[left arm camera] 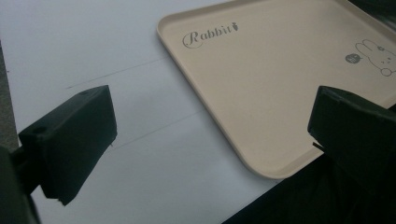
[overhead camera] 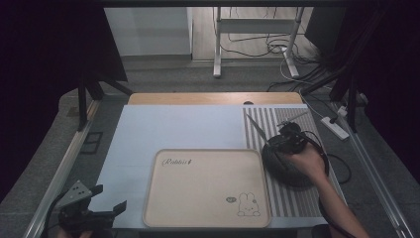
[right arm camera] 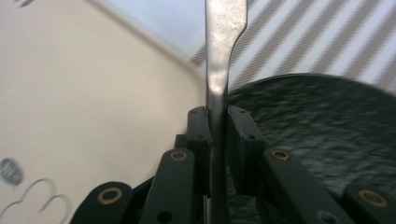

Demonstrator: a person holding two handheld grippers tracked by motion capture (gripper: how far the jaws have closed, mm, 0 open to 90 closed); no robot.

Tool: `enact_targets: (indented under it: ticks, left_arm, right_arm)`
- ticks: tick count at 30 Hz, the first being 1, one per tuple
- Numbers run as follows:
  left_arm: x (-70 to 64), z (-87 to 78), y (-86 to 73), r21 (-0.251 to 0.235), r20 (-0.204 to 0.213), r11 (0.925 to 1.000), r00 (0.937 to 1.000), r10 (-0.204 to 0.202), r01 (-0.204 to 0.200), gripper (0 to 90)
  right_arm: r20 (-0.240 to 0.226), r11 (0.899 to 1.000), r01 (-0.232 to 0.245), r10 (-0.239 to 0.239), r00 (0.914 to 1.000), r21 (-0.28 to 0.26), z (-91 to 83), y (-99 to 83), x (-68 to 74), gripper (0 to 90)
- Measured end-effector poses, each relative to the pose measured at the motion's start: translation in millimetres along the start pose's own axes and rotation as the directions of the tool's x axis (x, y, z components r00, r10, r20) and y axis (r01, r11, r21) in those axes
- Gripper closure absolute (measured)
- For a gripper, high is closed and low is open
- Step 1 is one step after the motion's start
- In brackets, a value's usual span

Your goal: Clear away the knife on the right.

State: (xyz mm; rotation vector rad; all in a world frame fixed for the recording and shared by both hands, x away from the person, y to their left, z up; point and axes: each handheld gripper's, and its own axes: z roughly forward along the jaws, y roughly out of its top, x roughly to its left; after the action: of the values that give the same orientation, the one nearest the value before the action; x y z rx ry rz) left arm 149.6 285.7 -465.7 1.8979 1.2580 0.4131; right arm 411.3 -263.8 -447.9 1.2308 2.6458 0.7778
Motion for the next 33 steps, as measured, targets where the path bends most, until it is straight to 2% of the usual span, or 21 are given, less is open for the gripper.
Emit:
enact_targets:
  ticks: [7, 12, 22, 27, 30, 32, 33]
  left_arm:
    - [-0.2, 0.1, 0.1, 0.002, -0.001, 1.0000, 1.0000, 0.002, -0.002, 1.6]
    - [-0.4, 0.2, 0.2, 0.003, -0.001, 1.0000, 1.0000, 0.004, -0.004, 1.6]
    - [-0.5, 0.6, 0.4, 0.004, -0.001, 1.0000, 1.0000, 0.005, -0.005, 1.5]
    - [-0.4, 0.6, 0.4, 0.004, -0.001, 1.0000, 1.0000, 0.005, -0.005, 1.5]
    - [-0.5, 0.7, 0.4, 0.004, -0.001, 1.0000, 1.0000, 0.006, -0.006, 1.6]
    - [-0.5, 0.7, 0.4, 0.006, 0.000, 1.0000, 1.0000, 0.008, -0.008, 1.5]
    - [-0.6, 0.7, 0.4, 0.006, 0.000, 0.9999, 1.0000, 0.008, -0.008, 1.5]
  right_arm:
    - [-0.049, 0.998, 0.066, -0.065, 0.9967, 0.020, 3.0, -5.4, 37.2, 80.1]
    - [-0.095, 0.995, 0.101, -0.099, 0.9906, 0.023, 4.0, -9.9, 61.7, 80.1]
    - [-0.144, 0.984, 0.164, -0.153, 0.9776, 0.065, 14.2, -17.8, 106.9, 80.1]
    - [-0.163, 0.975, 0.198, -0.180, 0.9699, 0.098, 23.6, -20.3, 125.4, 80.0]
    - [-0.161, 0.967, 0.218, -0.196, 0.9674, 0.132, 33.6, -23.1, 131.1, 79.9]
    - [-0.148, 0.962, 0.223, -0.200, 0.9686, 0.158, 41.5, -25.9, 133.7, 79.9]
    - [-0.140, 0.956, 0.233, -0.210, 0.9677, 0.179, 45.4, -27.3, 135.1, 79.9]
